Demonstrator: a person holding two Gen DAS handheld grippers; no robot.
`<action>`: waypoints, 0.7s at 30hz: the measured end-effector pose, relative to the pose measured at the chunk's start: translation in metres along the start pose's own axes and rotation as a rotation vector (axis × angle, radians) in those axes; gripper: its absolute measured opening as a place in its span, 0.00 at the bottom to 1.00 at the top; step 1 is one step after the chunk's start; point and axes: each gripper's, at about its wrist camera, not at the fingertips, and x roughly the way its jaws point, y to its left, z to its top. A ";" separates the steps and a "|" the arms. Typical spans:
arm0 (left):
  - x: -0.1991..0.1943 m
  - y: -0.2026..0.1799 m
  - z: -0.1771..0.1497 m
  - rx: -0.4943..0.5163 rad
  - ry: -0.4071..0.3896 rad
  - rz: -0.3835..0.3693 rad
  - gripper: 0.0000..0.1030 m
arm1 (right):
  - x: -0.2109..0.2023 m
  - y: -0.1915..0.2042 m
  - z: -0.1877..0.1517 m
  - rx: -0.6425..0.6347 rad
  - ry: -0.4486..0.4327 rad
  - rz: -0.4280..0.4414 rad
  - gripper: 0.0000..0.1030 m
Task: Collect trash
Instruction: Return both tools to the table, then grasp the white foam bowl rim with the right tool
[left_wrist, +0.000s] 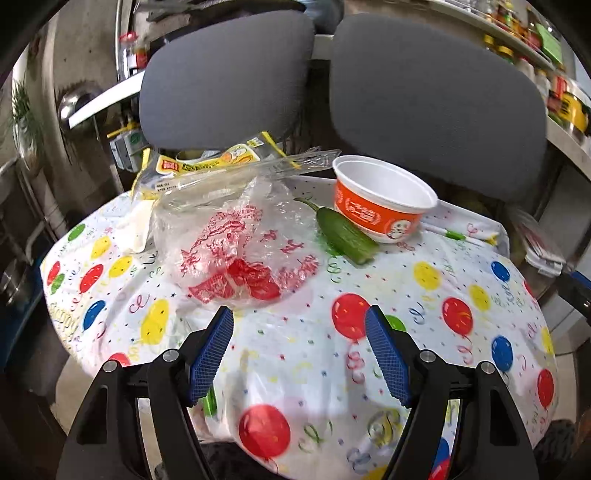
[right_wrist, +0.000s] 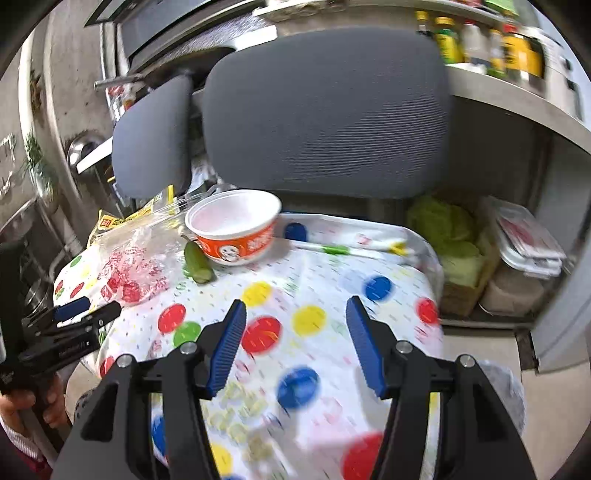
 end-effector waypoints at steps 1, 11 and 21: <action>0.006 0.001 0.004 -0.006 0.005 -0.004 0.72 | 0.011 0.005 0.007 -0.005 0.006 0.002 0.54; 0.042 -0.011 0.033 -0.010 -0.009 -0.012 0.72 | 0.102 0.025 0.067 -0.023 0.041 0.046 0.54; 0.069 0.004 0.057 -0.041 -0.028 0.032 0.72 | 0.195 0.020 0.090 -0.005 0.141 -0.009 0.53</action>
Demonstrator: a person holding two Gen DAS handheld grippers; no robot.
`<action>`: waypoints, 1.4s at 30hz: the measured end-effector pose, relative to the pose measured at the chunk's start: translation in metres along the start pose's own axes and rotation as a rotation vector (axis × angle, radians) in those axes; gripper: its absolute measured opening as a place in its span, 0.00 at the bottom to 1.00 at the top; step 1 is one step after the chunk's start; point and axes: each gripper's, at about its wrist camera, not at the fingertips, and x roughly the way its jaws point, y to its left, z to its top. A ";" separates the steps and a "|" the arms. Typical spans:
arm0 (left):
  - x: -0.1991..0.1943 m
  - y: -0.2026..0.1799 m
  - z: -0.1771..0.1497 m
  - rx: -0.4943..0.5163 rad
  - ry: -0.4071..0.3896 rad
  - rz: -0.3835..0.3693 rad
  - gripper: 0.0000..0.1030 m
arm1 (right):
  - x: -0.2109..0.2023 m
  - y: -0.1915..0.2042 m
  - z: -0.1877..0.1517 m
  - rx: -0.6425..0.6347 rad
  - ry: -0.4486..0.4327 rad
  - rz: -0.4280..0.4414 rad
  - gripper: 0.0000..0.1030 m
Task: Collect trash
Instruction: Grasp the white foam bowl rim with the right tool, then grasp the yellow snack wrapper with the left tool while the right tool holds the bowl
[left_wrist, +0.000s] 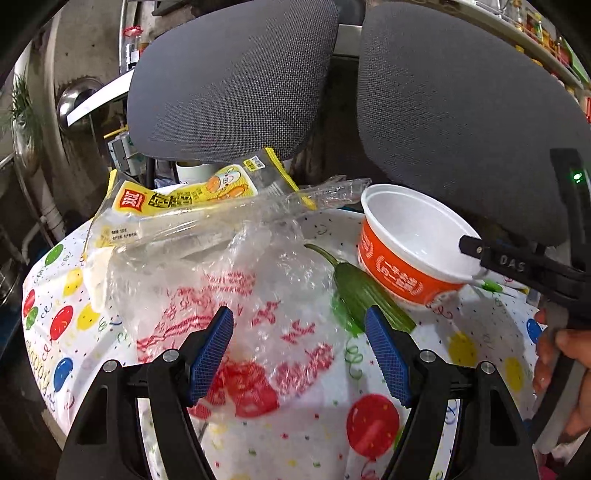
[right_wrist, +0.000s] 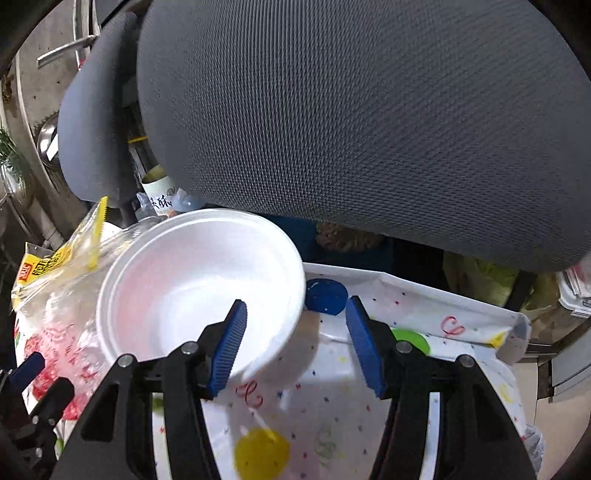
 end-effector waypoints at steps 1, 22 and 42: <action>0.002 -0.001 0.002 0.001 -0.004 0.004 0.72 | 0.003 0.000 0.001 -0.001 0.006 0.002 0.51; 0.011 -0.056 0.002 0.065 0.030 -0.092 0.72 | -0.126 -0.099 -0.067 0.182 -0.075 -0.175 0.06; 0.072 -0.110 0.033 0.082 0.048 -0.142 0.72 | -0.133 -0.141 -0.083 0.274 -0.121 -0.116 0.06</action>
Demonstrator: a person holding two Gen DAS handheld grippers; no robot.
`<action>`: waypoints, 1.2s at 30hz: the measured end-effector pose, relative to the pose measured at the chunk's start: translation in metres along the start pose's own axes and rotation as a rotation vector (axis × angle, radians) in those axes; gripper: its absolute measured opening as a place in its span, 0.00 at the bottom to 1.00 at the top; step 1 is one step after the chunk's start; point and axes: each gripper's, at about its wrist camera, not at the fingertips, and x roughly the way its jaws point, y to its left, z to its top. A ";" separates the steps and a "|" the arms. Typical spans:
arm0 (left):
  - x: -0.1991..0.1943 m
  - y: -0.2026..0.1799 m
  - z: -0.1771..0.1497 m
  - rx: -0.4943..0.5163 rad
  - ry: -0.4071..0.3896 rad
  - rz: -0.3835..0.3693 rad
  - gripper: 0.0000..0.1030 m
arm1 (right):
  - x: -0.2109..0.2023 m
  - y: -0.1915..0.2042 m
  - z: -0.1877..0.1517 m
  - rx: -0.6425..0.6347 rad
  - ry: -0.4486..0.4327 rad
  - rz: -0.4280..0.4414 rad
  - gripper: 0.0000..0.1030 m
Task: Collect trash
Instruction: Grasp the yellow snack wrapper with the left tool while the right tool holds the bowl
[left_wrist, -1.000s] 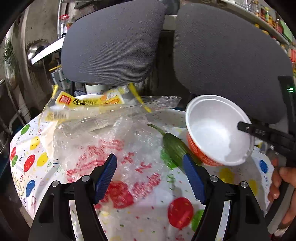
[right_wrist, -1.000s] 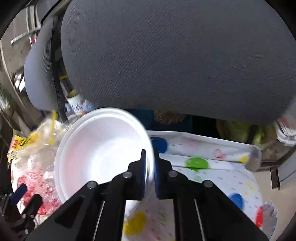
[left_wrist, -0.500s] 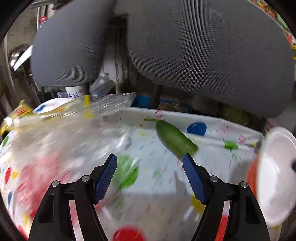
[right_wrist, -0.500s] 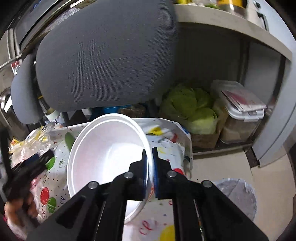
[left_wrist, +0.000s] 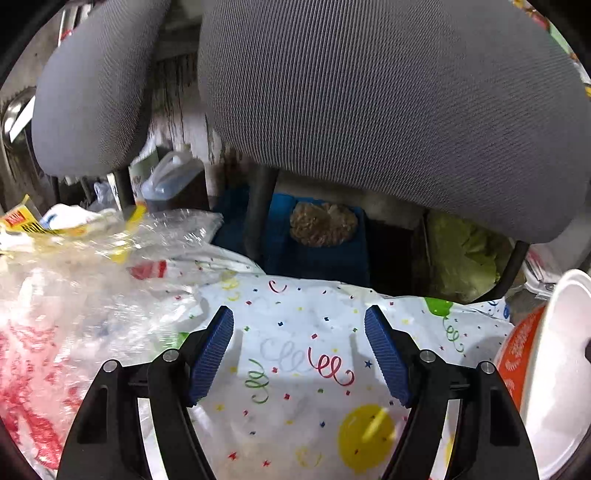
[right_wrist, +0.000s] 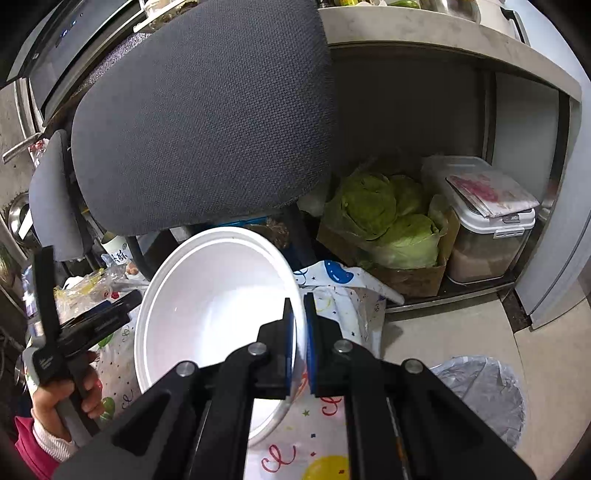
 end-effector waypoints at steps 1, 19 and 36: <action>-0.005 0.001 0.000 0.003 -0.011 0.000 0.72 | -0.002 0.000 0.001 0.006 -0.004 0.000 0.06; -0.122 0.077 -0.064 -0.063 -0.093 0.102 0.81 | -0.058 0.030 -0.020 -0.040 -0.013 0.045 0.06; -0.179 0.208 -0.039 -0.245 -0.214 0.182 0.84 | -0.051 0.109 -0.033 -0.160 0.012 0.104 0.06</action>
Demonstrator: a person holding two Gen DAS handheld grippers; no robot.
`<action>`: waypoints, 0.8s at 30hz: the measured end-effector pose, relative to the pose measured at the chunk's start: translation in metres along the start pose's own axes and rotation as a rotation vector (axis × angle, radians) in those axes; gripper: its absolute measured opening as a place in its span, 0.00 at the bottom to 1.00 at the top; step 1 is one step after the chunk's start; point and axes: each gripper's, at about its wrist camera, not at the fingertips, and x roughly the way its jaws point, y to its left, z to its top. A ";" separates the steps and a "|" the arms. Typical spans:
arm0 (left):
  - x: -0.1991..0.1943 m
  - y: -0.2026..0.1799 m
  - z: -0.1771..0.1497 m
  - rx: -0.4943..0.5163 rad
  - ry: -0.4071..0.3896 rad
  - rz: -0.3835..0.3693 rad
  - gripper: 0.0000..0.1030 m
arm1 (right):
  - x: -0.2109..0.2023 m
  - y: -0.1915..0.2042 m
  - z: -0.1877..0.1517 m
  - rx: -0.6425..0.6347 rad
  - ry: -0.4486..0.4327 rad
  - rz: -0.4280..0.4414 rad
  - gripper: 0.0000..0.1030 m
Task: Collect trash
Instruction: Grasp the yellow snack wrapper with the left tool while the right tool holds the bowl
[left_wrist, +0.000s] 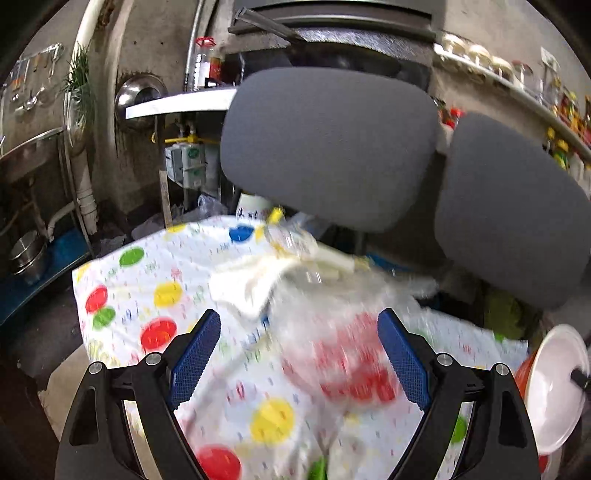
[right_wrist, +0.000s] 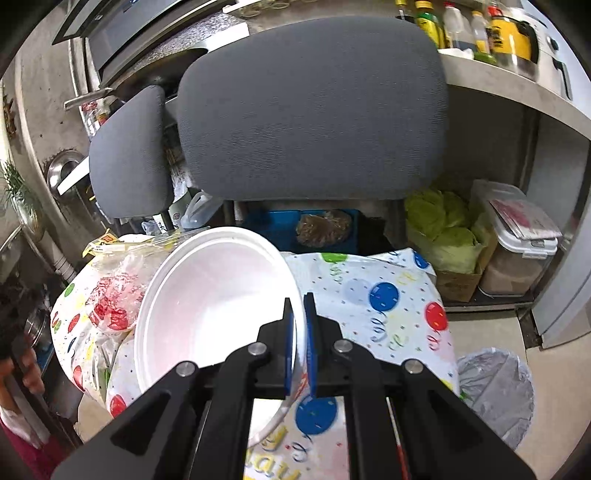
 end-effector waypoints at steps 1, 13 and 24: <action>0.005 0.003 0.010 -0.004 -0.009 0.008 0.84 | 0.003 0.003 0.002 -0.004 0.000 0.001 0.06; 0.140 0.022 0.068 -0.076 0.168 0.014 0.84 | 0.037 0.031 0.019 -0.058 0.006 -0.019 0.06; 0.117 0.015 0.060 -0.053 0.103 -0.032 0.21 | 0.034 0.032 0.019 -0.070 0.000 -0.015 0.06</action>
